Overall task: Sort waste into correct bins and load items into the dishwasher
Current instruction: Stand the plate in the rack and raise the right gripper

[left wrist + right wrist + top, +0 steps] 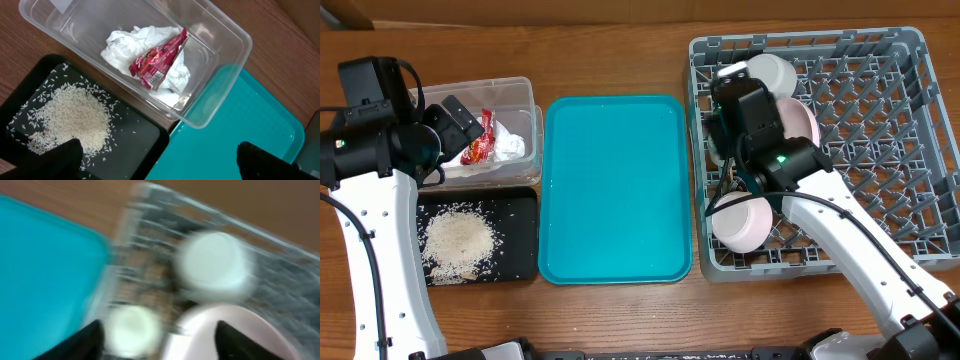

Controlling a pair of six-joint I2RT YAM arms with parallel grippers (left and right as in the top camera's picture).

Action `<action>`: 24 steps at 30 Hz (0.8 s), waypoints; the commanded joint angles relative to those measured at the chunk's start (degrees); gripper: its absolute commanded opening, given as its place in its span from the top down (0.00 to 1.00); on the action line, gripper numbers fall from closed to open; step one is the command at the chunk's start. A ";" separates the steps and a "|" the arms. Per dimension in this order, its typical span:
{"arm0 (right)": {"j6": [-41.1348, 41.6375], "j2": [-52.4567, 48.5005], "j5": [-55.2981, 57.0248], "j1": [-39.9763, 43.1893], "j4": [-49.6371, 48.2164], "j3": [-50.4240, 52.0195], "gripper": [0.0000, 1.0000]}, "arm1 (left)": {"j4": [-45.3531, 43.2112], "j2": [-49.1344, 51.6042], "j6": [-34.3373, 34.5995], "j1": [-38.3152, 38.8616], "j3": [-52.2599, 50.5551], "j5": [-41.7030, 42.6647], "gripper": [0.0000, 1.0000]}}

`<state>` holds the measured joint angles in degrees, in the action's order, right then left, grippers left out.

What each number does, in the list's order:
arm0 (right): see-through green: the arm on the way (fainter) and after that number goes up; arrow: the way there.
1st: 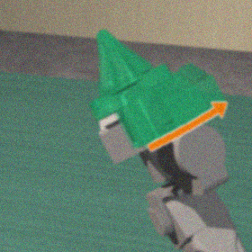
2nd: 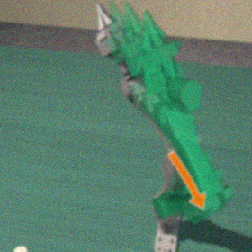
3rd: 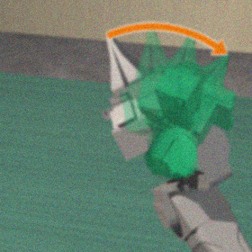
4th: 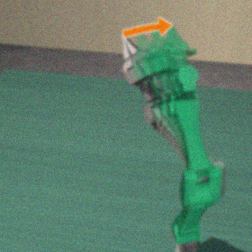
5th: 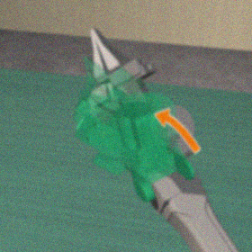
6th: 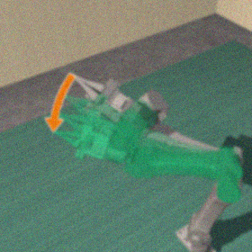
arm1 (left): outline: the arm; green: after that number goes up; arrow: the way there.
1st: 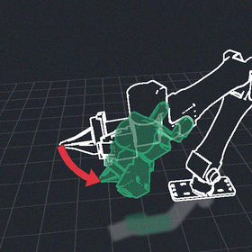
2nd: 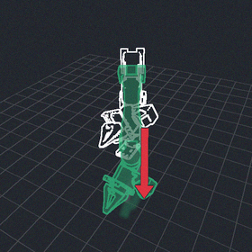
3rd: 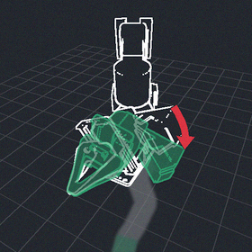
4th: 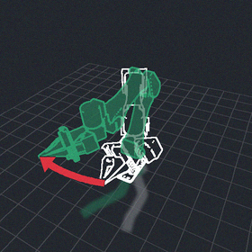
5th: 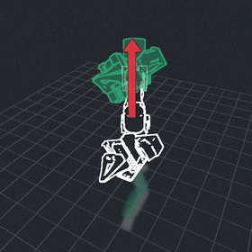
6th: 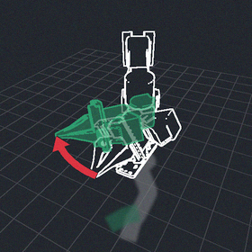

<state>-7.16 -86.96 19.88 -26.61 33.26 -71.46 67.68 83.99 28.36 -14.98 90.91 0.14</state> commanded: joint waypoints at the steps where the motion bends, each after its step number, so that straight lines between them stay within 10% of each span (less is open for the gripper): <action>1: -0.04 0.04 -23.32 0.04 -1.95 0.07 0.00 | -0.20 -0.85 -0.48 0.39 0.96 -0.72 0.00; 24: -0.09 0.04 -24.04 0.07 -1.68 0.07 0.00 | -0.20 -0.85 -0.50 0.39 0.96 -0.72 0.00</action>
<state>-7.53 -86.96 -3.64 -26.65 31.75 -71.46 67.70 83.99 28.36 -15.00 90.91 0.14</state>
